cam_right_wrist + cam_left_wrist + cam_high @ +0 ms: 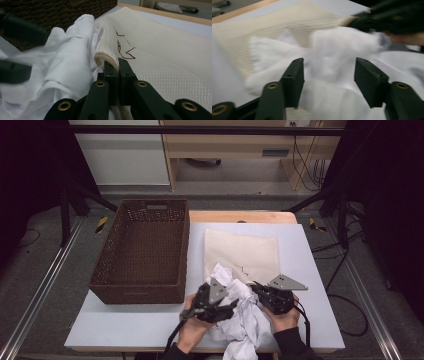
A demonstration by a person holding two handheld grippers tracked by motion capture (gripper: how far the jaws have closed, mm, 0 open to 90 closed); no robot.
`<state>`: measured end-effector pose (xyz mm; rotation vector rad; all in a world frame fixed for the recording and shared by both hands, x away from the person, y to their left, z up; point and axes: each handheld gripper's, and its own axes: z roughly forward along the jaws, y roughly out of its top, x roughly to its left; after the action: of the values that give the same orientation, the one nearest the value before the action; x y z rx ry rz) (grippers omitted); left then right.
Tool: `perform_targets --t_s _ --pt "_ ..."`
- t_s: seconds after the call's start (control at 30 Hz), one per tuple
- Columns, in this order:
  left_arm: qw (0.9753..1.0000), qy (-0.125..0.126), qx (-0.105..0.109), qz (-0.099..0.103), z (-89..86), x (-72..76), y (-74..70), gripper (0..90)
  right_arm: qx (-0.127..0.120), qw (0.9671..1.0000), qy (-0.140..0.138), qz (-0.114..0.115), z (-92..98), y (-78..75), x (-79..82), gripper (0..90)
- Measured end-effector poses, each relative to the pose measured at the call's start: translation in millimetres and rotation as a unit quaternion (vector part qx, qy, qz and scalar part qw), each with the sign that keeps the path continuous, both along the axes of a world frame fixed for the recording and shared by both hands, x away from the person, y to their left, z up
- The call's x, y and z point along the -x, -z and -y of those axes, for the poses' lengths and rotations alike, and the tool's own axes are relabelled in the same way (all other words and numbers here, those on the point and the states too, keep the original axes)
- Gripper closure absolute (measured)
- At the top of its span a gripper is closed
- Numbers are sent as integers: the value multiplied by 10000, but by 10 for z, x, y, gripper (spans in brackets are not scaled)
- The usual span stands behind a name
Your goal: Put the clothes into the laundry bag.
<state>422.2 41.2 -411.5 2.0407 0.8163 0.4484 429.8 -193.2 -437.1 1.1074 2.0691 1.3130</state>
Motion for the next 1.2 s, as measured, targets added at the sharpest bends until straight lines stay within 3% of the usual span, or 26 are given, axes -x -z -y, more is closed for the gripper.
perform_targets --t_s 0.07,0.17,0.27,0.3,0.33,0.37,0.43,0.53,0.6,0.77,0.9,0.97,1.07,1.2 --pt "9999 -20 -58 -142 -32 -142 58 346 -3 10000 -2 -2 0 0 -2 869" --pt "9988 12 -306 -384 29 -315 228 294 -14 10000 -5 -22 1 5 -11 868" --pt "9977 120 -96 -666 58 -437 353 289 26 10000 -27 -28 -4 11 -12 867" --pt "9957 264 126 -876 55 -482 388 380 20 10000 -16 -39 -8 13 -15 867" --pt "9957 264 126 -876 55 -482 388 437 20 10000 -16 -39 -8 13 -15 867" --pt "9949 303 180 -941 60 -486 396 437 28 10000 -16 -36 -5 15 -21 867" --pt "9942 343 193 -1003 68 -483 402 571 31 10000 -27 -44 -2 17 -28 867" --pt "9951 385 122 -897 77 -436 373 742 28 10000 -10 -48 -2 16 -25 867" --pt "9968 371 38 -705 63 -372 314 788 19 10000 -8 -46 1 14 -24 868" --pt "9983 442 216 -320 -29 -111 74 814 7 10000 15 -45 12 12 -26 869" --pt "9964 699 462 -98 -38 168 -62 818 8 10000 35 -30 4 15 -26 869" --pt "9946 861 572 -93 7 298 -59 818 6 10000 49 -29 1 17 -26 869" --pt "9927 1100 475 -140 141 424 37 818 -22 10000 45 -61 -5 25 -31 869" --pt "9923 1143 349 -328 327 397 205 817 -21 10000 40 -66 -12 28 -30 870"
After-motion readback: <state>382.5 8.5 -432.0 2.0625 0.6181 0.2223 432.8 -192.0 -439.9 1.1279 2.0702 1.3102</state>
